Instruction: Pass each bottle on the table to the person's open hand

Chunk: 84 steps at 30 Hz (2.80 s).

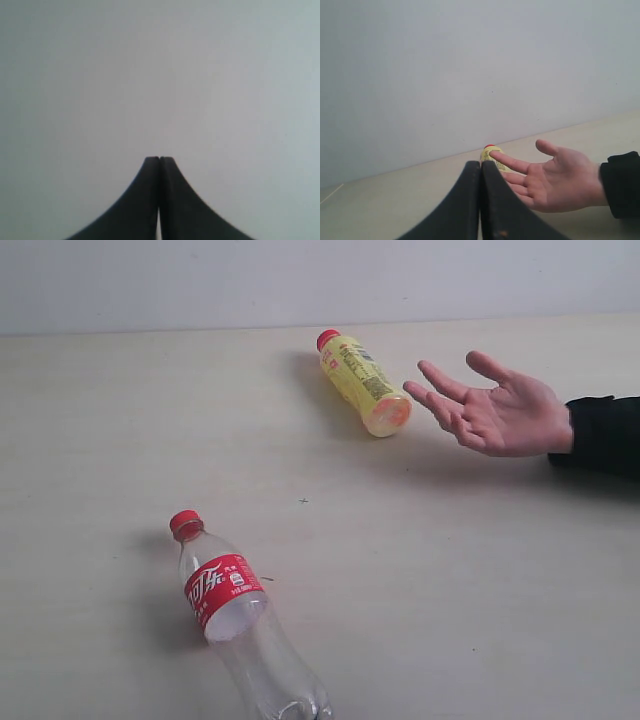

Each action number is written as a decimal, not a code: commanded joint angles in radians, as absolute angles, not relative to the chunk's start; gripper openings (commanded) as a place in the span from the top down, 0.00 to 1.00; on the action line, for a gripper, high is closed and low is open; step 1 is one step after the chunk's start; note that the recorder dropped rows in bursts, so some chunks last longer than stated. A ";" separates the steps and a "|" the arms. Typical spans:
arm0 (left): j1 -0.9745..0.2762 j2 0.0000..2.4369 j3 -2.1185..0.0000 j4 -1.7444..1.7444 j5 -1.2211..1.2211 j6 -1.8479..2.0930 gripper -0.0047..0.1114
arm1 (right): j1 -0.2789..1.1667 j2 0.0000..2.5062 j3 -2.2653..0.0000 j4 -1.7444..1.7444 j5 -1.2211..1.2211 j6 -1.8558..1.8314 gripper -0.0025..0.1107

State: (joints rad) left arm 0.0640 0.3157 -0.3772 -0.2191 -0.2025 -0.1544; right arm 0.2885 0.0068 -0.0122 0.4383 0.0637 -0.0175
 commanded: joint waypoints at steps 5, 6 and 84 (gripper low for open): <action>0.059 0.596 -0.748 -0.159 0.166 0.171 0.95 | 0.285 0.000 -0.017 0.436 0.064 -0.027 0.98; 0.059 0.622 -0.785 -0.159 0.206 0.230 0.95 | 0.285 0.000 -0.017 0.436 0.064 -0.027 0.98; -0.827 1.618 -0.737 0.050 0.413 1.465 0.34 | 0.285 0.000 -0.017 0.438 0.066 -0.027 0.98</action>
State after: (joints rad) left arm -0.8195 1.6028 -0.7283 0.0478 0.4338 1.4637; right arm 0.2885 0.0068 -0.0122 0.4422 0.0641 -0.0175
